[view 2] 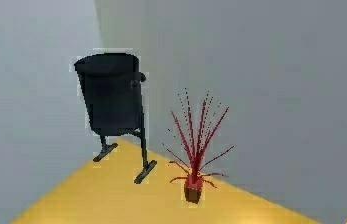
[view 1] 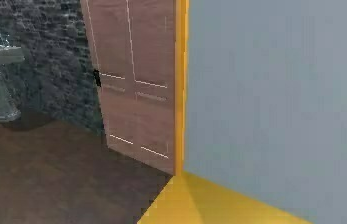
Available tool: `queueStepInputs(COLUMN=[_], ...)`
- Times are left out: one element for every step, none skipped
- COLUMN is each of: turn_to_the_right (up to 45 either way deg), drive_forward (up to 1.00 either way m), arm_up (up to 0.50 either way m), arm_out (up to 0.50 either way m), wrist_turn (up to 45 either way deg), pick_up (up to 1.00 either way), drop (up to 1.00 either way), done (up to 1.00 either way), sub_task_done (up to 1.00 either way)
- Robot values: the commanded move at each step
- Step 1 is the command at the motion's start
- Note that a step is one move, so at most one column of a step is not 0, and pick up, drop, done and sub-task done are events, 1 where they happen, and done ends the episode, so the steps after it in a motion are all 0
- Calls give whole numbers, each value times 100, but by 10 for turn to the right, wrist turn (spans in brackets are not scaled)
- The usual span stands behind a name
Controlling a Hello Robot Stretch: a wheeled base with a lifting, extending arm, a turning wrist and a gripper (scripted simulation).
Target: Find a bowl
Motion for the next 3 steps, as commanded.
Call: queueStepInputs(turn_to_the_right=[-450,0,-120], drive_forward=[0,35,0], arm_up=[0,0,0], arm_out=[0,0,0], wrist_turn=[0,0,0], pick_up=[0,0,0], drop=[0,0,0], done=[0,0,0], sub_task_done=[0,0,0])
